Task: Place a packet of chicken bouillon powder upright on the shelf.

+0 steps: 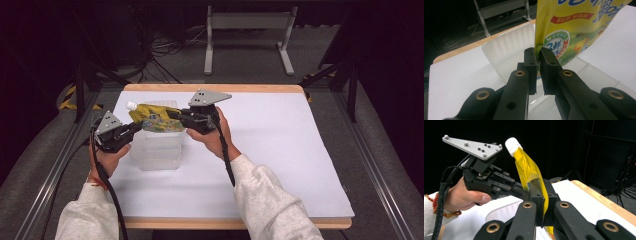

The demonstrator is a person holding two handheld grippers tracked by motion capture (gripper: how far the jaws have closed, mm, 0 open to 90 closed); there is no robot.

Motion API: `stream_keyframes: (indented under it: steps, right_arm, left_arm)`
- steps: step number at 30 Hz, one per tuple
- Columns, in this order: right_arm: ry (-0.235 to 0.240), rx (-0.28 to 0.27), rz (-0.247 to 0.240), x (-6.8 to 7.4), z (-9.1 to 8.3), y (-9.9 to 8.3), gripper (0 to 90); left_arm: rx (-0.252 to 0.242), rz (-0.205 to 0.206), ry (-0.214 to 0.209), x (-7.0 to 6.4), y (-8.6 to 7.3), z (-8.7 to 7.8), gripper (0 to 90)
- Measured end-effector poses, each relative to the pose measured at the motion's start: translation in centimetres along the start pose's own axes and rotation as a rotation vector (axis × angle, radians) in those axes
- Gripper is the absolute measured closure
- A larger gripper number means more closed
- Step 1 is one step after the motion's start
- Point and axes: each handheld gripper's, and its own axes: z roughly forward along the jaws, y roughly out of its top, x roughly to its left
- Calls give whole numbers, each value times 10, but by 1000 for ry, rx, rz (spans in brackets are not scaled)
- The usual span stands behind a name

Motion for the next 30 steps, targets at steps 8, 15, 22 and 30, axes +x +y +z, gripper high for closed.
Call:
stream_keyframes:
  steps: [8, 15, 22, 30]
  right_arm:
    - [-16, 8, 12, 6, 0, 1, 900]
    - [-52, 39, 29, 11, 5, 0, 890]
    - [-78, 67, 54, 5, 15, -8, 869]
    - [-86, 88, 66, -2, 25, -20, 861]
  left_arm:
    - [15, 0, -18, 1, 0, -5, 841]
    - [32, -16, -31, 6, -4, -5, 840]
    - [48, -41, -26, 9, -10, 2, 840]
    - [81, -43, -18, 10, -15, 10, 836]
